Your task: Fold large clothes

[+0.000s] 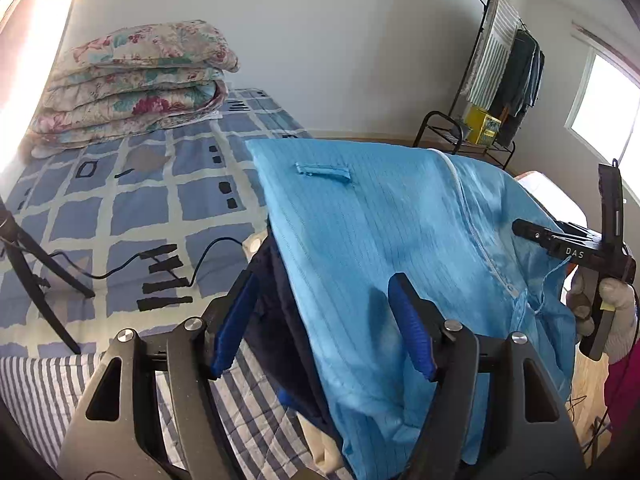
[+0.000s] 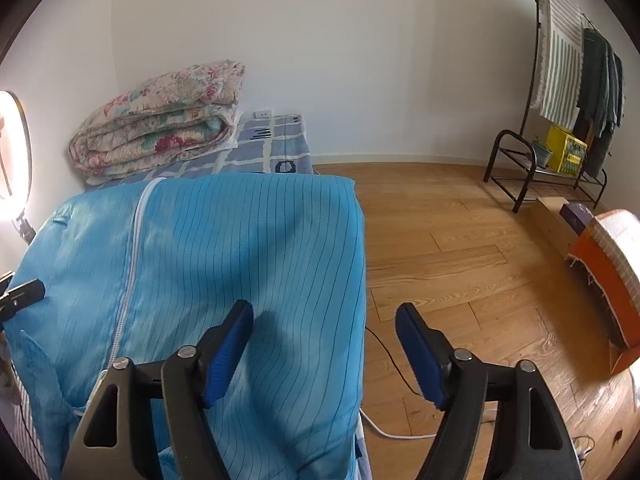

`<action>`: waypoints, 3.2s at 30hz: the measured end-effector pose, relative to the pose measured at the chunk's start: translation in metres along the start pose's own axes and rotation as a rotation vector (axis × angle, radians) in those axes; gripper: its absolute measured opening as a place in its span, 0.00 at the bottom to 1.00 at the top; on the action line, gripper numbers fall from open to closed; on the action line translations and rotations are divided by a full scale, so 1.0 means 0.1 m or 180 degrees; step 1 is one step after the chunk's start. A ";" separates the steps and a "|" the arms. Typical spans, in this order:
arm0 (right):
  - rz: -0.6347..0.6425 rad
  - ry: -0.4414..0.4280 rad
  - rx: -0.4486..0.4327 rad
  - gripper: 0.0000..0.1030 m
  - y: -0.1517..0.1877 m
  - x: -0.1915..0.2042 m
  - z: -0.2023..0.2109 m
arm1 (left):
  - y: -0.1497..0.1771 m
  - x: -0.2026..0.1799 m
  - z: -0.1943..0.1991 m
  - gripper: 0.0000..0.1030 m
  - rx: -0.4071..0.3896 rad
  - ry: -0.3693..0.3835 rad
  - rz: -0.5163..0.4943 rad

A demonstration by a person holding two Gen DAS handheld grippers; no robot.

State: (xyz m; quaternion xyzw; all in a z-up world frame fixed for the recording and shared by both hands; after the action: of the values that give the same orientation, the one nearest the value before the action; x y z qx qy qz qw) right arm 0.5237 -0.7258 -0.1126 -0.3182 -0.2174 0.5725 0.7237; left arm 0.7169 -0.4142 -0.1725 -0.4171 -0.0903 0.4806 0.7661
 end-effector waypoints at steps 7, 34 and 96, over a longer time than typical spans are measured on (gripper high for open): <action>-0.0029 0.0163 -0.0102 0.85 0.04 -0.01 0.30 | 0.07 -0.02 0.31 0.71 -0.0075 -0.0005 -0.0023; -0.0054 0.0003 -0.0497 0.89 0.43 0.68 2.45 | 0.78 -0.53 2.78 0.72 -0.0472 -0.0042 -0.0284; 0.0230 -0.0137 -0.0804 1.00 2.77 2.11 3.97 | 3.06 -0.45 4.64 1.00 -0.0644 -0.0836 -0.0122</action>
State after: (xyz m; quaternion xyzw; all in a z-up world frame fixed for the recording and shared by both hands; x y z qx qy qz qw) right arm 0.1158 -0.3988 -0.0406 -0.4020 -0.2917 0.5729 0.6520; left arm 0.2411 -0.1365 -0.0874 -0.4240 -0.2456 0.5048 0.7107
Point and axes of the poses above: each gripper's, at about its wrist camera, not at the fingertips, and z roughly against the way its jaws point, x to its left, y to its underside, the point moved 7 cm from there along -z, roughly the way its jaws point, and after that the axes turned 2 degrees about z, right-handed, at the moved point
